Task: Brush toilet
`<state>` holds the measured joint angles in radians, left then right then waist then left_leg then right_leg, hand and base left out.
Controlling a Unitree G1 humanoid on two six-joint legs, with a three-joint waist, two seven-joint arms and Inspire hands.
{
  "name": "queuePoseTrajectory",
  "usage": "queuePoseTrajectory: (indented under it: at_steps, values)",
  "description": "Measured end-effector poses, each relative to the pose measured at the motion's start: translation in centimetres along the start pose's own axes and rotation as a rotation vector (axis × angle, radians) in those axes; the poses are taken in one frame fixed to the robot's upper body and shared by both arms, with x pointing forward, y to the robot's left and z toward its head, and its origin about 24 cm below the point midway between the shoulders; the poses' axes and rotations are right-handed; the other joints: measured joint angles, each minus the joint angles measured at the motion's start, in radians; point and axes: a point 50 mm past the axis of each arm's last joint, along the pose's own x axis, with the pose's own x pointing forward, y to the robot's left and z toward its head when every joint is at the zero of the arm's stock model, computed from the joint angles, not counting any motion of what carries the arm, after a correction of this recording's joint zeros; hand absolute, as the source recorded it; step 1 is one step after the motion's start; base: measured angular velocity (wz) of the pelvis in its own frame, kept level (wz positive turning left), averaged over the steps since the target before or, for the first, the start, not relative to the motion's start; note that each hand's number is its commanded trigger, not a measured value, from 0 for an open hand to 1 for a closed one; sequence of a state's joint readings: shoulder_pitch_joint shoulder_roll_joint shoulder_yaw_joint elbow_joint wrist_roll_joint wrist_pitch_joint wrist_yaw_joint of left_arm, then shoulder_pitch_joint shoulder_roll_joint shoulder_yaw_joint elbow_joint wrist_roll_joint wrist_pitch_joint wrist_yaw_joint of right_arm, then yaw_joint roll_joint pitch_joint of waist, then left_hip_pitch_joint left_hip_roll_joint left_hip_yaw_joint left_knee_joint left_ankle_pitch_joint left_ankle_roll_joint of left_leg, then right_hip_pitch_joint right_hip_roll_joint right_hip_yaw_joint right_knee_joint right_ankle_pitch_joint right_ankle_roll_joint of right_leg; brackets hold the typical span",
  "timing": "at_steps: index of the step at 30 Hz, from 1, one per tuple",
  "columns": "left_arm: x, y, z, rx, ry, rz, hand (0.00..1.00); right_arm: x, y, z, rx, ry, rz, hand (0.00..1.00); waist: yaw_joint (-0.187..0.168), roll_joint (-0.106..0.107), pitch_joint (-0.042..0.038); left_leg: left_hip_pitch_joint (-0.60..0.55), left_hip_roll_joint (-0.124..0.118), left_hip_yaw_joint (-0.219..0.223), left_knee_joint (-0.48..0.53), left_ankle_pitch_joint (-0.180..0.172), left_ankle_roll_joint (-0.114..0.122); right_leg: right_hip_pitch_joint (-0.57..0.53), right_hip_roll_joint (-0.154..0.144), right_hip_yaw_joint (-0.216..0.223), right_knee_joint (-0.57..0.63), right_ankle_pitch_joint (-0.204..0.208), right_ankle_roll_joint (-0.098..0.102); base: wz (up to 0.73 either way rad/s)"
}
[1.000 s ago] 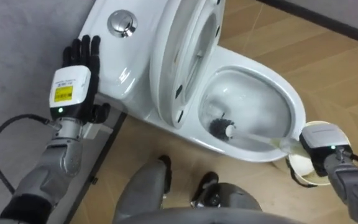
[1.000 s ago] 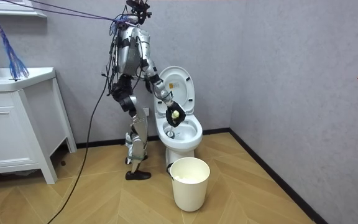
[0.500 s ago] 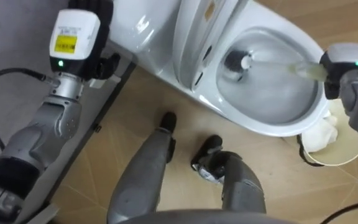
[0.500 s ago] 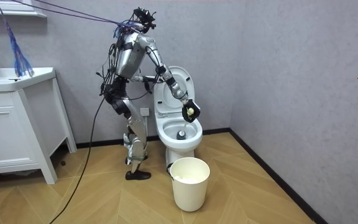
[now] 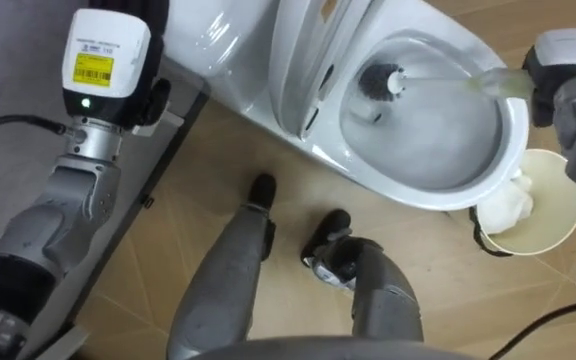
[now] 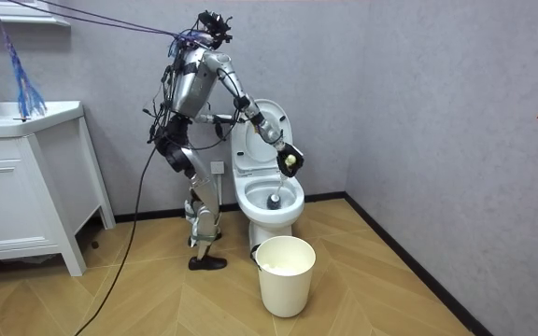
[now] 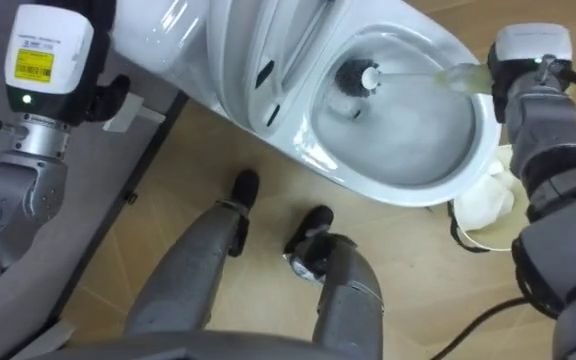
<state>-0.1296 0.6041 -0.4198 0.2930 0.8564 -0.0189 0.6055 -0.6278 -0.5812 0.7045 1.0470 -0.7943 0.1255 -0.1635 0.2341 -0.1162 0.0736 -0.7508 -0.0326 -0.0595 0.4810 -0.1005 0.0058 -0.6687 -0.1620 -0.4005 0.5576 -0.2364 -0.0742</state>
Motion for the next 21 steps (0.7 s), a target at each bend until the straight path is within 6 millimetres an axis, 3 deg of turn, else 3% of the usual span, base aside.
queuePoseTrajectory:
  at_steps: [4,5,6,9,11,15,18,21]
  values:
    - [-0.4,-0.8,0.8,-0.015,-0.026,-0.043,0.0,-1.2,2.7,2.1,-0.104,-0.073,0.075,1.0,0.024,0.044,-0.0116,0.006,0.001,-0.015,-0.001,-0.002,0.001,0.03,0.015,-0.024,-0.033,0.01,0.002,0.12]
    - [-0.7,-1.2,1.3,-0.026,-0.031,-0.059,0.0,-1.6,3.5,2.8,-0.118,-0.069,0.093,1.0,0.023,0.075,-0.0155,0.005,0.0,-0.028,0.0,-0.002,0.001,0.04,0.022,-0.032,-0.044,0.014,0.005,0.14]
    - [-1.1,-1.6,1.4,-0.032,-0.031,-0.078,0.0,-2.0,4.0,3.1,-0.118,-0.059,0.11,1.0,0.024,0.092,-0.0267,0.004,0.001,-0.029,0.001,-0.002,0.002,0.04,0.024,-0.03,-0.05,0.016,0.007,0.08]
    - [-2.5,-2.3,1.3,-0.048,0.006,-0.118,0.0,-2.9,4.0,4.2,-0.119,-0.068,0.117,1.0,0.015,0.121,-0.0457,0.011,0.004,-0.021,-0.015,-0.002,0.002,0.041,0.026,-0.025,-0.06,0.026,0.002,-0.14]
    - [-3.2,-2.3,1.3,-0.064,0.031,-0.126,0.0,-3.9,3.8,5.1,-0.123,-0.092,0.111,1.0,0.006,0.125,-0.0497,0.015,0.006,-0.02,-0.027,0.0,-0.001,0.041,0.029,-0.022,-0.063,0.025,0.0,-0.06]
    - [-4.5,-2.3,1.0,-0.118,0.112,-0.104,0.0,-5.8,2.7,7.2,-0.112,-0.132,0.109,1.0,-0.012,0.112,-0.0574,0.019,0.027,-0.005,-0.027,-0.002,-0.01,0.051,0.053,-0.015,-0.091,0.036,-0.01,-0.12]
    - [-4.9,-2.3,0.9,-0.119,0.121,-0.084,0.0,-7.3,2.5,7.9,-0.09,-0.154,0.124,1.0,-0.011,0.092,-0.0631,0.005,0.051,0.014,0.001,-0.018,-0.015,0.059,0.077,-0.016,-0.112,0.039,-0.015,-0.06]
    - [-5.1,-2.4,0.8,-0.115,0.127,-0.064,0.0,-8.3,1.9,7.6,-0.084,-0.163,0.134,1.0,-0.011,0.084,-0.0629,0.004,0.061,0.025,0.003,-0.028,-0.012,0.06,0.085,-0.017,-0.124,0.04,-0.016,-0.05]
